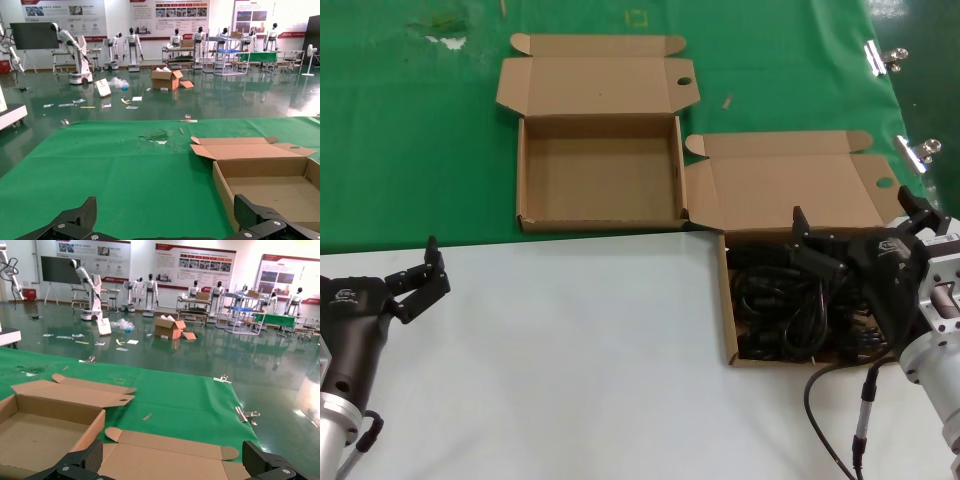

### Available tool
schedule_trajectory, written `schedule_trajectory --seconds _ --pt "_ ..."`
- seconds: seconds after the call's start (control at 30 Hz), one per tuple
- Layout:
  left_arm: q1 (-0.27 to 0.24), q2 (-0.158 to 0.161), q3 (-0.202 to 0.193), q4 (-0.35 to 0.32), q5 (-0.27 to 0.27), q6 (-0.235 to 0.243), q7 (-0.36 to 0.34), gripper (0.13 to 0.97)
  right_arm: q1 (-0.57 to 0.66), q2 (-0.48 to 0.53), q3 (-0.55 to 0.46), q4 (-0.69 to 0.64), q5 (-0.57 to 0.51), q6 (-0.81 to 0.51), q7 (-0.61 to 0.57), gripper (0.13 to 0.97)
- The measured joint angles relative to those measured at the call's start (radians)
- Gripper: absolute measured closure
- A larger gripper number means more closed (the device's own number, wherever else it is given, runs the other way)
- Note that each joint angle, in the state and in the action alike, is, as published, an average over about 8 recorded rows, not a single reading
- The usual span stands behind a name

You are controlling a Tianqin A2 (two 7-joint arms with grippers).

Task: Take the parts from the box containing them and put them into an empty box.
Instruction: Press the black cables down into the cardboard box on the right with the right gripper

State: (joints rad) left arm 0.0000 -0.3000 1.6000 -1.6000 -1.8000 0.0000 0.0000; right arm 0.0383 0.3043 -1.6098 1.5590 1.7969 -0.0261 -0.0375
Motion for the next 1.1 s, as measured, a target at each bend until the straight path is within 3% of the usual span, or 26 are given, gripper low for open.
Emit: schedule_trajectory --seconds 1.1 --pt "0.000 0.000 0.000 0.000 0.000 0.000 0.000 0.132 0.000 0.000 0.000 0.000 0.000 0.000 0.000 0.129"
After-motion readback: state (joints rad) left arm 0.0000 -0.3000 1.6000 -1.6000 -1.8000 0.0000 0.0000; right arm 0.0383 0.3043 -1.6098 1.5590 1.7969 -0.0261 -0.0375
